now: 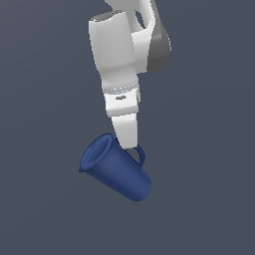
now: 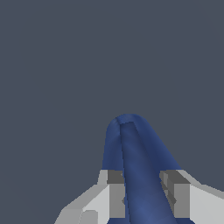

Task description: Pick up the object and move it to a goal position.

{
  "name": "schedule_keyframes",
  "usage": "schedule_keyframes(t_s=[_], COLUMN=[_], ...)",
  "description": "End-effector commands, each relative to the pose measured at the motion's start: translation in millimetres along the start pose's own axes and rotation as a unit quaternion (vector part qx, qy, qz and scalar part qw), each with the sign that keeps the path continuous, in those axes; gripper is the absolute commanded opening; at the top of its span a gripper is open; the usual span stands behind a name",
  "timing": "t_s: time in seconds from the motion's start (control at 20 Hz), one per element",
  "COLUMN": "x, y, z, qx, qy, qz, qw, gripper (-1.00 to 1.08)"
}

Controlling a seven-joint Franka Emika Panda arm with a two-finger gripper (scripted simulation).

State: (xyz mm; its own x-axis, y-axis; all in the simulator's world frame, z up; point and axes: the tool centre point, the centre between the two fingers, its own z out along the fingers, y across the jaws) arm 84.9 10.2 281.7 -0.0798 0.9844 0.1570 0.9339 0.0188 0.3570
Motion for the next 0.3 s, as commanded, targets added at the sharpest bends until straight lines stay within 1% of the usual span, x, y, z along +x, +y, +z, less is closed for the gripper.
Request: schedule_keyframes(t_s=[0.0,0.25], x=[0.0,0.5], y=[2.0,1.9], z=[-2.1,-2.0], qx=[-0.003,-0.002], qy=[0.002,0.002], qz=[-0.003,-0.003], qw=[1.0,1.0], gripper=[-1.0,-1.0])
